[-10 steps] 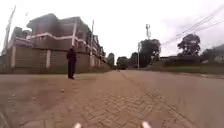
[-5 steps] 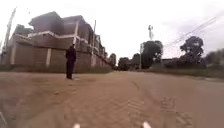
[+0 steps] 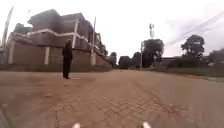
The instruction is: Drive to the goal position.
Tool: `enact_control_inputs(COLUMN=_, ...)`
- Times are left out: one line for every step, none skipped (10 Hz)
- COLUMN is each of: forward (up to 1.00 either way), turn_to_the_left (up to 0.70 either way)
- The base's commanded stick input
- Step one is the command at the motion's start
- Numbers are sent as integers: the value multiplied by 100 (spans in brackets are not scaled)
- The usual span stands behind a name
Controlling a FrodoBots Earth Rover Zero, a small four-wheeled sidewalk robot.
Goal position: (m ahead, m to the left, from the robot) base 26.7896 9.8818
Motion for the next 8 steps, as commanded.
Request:
enact_control_inputs(forward=70, turn_to_the_left=0)
enact_control_inputs(forward=70, turn_to_the_left=0)
enact_control_inputs(forward=70, turn_to_the_left=0)
enact_control_inputs(forward=70, turn_to_the_left=0)
enact_control_inputs(forward=70, turn_to_the_left=0)
enact_control_inputs(forward=70, turn_to_the_left=0)
enact_control_inputs(forward=70, turn_to_the_left=0)
enact_control_inputs(forward=70, turn_to_the_left=0)
